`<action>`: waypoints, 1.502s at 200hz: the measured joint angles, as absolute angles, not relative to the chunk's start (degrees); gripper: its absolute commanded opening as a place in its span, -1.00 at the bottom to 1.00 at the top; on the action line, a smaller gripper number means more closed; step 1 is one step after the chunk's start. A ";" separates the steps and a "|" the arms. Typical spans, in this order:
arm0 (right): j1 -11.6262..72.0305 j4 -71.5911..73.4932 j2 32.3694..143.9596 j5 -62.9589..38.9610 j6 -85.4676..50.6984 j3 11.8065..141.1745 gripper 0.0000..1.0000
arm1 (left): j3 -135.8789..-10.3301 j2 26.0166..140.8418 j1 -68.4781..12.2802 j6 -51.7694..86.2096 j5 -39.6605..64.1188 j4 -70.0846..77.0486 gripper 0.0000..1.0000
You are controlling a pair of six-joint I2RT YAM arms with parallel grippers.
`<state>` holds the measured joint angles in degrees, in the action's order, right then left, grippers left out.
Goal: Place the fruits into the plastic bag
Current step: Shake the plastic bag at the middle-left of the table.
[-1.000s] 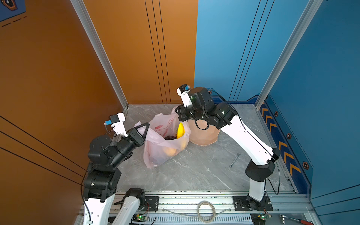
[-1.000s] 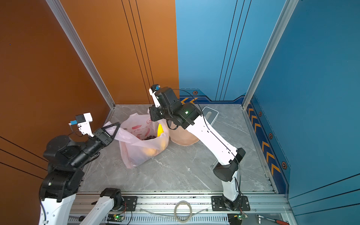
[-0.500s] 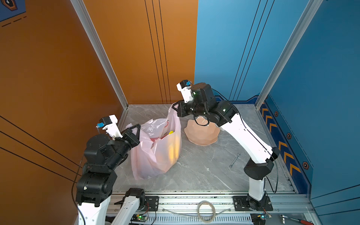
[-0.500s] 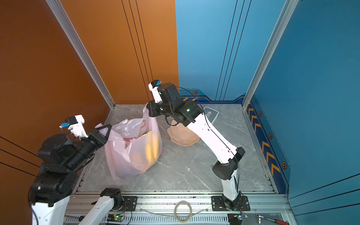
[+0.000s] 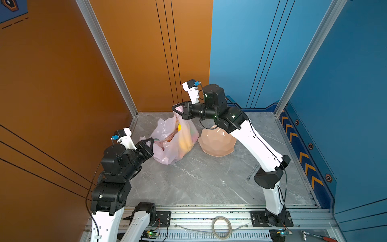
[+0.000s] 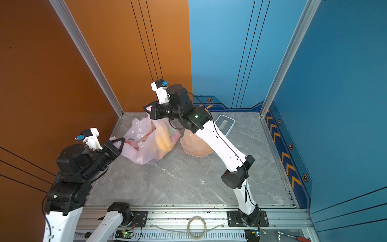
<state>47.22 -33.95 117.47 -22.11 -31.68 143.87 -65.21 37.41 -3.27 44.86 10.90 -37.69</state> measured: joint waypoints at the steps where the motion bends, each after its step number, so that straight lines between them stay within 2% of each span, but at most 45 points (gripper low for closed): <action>1: 47.13 -33.95 117.47 -22.04 -31.81 143.65 -1.00 | -65.17 37.36 -3.20 44.86 10.85 -37.69 -1.00; 28: 43.75 -32.47 116.73 -21.41 -34.57 136.14 -1.00 | -65.01 36.77 -2.52 44.80 10.44 -37.60 -1.00; 119: 43.09 -31.88 117.01 -23.11 -34.79 135.39 -1.00 | -64.99 42.39 -1.06 44.84 11.81 -31.29 -1.00; 168: 42.00 -31.62 117.56 -24.47 -34.79 135.02 -1.00 | -61.82 53.36 -0.45 47.70 18.41 -18.20 -1.00; 202: 40.82 -30.35 118.98 -24.45 -34.59 133.10 -1.00 | -61.06 63.22 -3.49 49.15 20.32 -10.33 -1.00; 300: 32.10 -26.89 117.36 -19.44 -34.63 110.34 -1.00 | -62.63 87.24 -16.69 49.39 22.00 4.82 -1.00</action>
